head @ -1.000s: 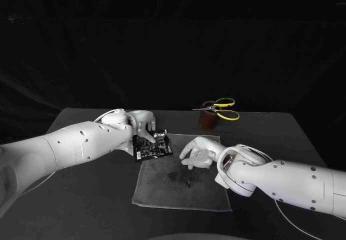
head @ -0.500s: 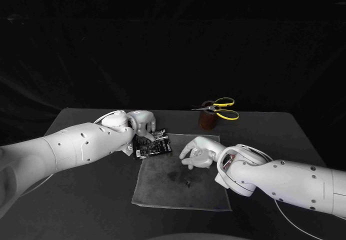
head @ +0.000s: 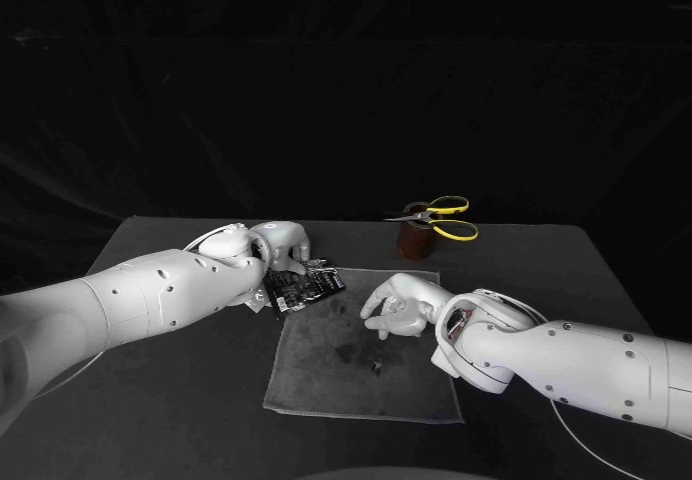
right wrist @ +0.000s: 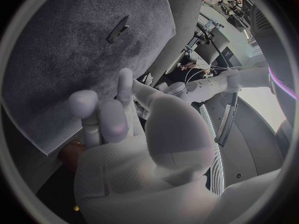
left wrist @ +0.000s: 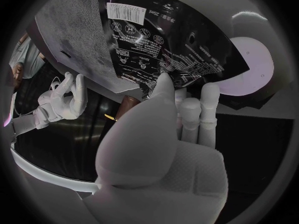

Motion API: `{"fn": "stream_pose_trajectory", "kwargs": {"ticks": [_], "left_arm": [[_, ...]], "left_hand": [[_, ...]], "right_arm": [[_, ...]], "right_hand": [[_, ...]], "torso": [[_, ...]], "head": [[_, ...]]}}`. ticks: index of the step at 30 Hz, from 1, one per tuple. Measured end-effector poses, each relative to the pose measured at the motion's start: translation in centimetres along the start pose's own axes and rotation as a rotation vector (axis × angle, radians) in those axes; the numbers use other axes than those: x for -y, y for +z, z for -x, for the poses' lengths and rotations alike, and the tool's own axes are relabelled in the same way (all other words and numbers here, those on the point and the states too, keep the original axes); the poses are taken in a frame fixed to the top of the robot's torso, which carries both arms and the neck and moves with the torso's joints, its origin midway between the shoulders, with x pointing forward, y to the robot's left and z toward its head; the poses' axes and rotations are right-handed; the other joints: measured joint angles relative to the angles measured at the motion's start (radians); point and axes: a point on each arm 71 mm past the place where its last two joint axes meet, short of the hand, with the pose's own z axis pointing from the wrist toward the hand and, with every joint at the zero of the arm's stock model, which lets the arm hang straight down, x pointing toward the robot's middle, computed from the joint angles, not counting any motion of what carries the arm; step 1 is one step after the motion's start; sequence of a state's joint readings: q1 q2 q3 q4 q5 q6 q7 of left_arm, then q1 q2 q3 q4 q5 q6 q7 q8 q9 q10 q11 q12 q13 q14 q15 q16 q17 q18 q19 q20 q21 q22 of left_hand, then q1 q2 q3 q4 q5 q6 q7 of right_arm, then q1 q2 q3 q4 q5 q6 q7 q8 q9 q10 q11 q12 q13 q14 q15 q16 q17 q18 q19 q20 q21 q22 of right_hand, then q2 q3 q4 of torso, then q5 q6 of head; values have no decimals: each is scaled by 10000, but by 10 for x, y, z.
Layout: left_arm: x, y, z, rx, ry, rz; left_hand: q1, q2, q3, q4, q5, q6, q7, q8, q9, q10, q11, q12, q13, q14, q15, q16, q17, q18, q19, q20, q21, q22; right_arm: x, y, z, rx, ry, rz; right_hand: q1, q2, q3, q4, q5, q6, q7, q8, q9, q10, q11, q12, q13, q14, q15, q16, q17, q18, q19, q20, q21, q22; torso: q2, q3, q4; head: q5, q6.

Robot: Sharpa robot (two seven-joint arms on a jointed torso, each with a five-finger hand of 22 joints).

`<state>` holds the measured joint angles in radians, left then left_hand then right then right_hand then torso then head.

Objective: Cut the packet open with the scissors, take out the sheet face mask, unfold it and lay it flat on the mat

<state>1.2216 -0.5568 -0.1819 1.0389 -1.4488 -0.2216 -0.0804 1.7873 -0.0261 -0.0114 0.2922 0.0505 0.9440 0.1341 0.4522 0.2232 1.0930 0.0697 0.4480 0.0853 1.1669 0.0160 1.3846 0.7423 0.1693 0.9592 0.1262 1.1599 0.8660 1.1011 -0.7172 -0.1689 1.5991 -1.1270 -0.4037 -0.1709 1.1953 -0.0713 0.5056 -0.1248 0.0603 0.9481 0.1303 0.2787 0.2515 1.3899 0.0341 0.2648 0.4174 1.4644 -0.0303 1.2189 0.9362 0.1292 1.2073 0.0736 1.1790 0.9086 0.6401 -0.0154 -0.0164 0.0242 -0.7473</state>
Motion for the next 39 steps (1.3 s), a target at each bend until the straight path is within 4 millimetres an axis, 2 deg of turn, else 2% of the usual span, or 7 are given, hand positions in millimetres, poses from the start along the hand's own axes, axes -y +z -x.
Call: {"fn": "stream_pose_trajectory", "kwargs": {"ticks": [3, 9, 16, 23, 32, 39], "left_arm": [[-2, -3, 0, 58, -129, -70], [-3, -12, 0, 160, -500, -365], [-2, -23, 15, 735, -1203, -891], [-4, -35, 31, 1534, -1972, -1468], [-2, -52, 40, 2026, -2883, -2535], [2, -67, 42, 2187, -3421, -3445]], "left_hand": [[11, 10, 164, 2, 1, 243, -53, -55, -12, 140, -38, -206, -68, -172, -79, -166, -303, -8, -284, -65, -157, -276], [14, 12, 357, 2, 2, 577, -107, -89, -43, 339, -85, -423, -121, -312, -92, -217, -491, -75, -428, -102, -226, -437], [31, -6, 509, -15, 0, 819, -147, -95, -39, 460, -143, -508, -128, -343, -122, -256, -537, -80, -499, -103, -270, -463], [30, -6, 509, -15, -1, 823, -144, -95, -29, 460, -143, -539, -129, -343, -122, -257, -539, -83, -498, -103, -270, -465], [-17, -53, 659, -52, -2, 894, -144, -151, -29, 459, -142, -707, -130, -701, -120, -411, -951, -90, -893, -137, -468, -791], [-66, -102, 659, -53, -2, 911, -127, -203, -49, 494, -107, -764, -142, -739, -87, -442, -992, -91, -950, -120, -499, -827]], "right_arm": [[0, 0, 0, 2, 5, -2], [1, -1, 1, 16, 22, -12], [4, -2, 3, 125, 143, 21], [8, -5, 9, 419, 442, 253], [20, -18, 22, 912, 1501, 833], [30, -36, 36, 1189, 2621, 1060]], "right_hand": [[0, 0, 7, 7, 0, 1, -1, 0, 0, -36, 37, 0, 18, -1, 1, 0, -22, -4, 0, 0, 0, -5], [0, 0, 6, 63, 0, 1, -1, -1, 11, -70, 2, 0, 78, -12, 12, 0, -75, -56, -1, 0, -25, -80], [0, 0, 47, 104, 37, 2, -3, -1, 23, -165, 20, 0, 166, 21, -21, -33, -226, -61, -112, 1, -128, -226], [52, 53, 153, 136, 37, -51, 15, 38, 57, -392, 43, 1, 284, -40, -34, -233, -562, -63, -366, 32, -393, -549], [118, 119, 537, 280, 37, -154, 84, 38, 75, -863, 212, -544, 86, -108, 35, -311, -773, -65, -452, 90, -483, -646], [21, 216, 659, 413, -8, -155, 84, 37, 87, -895, 215, -743, -75, -142, 69, -312, -764, -71, -488, 125, -483, -567]], "torso": [[0, 1, 4], [-8, 0, 5], [-9, -1, 6], [-7, 0, 9], [5, 1, 6], [5, 10, -8]], "head": [[0, 5], [-16, 6], [-50, 38], [-74, 65], [-149, 77], [-201, 79]]}}
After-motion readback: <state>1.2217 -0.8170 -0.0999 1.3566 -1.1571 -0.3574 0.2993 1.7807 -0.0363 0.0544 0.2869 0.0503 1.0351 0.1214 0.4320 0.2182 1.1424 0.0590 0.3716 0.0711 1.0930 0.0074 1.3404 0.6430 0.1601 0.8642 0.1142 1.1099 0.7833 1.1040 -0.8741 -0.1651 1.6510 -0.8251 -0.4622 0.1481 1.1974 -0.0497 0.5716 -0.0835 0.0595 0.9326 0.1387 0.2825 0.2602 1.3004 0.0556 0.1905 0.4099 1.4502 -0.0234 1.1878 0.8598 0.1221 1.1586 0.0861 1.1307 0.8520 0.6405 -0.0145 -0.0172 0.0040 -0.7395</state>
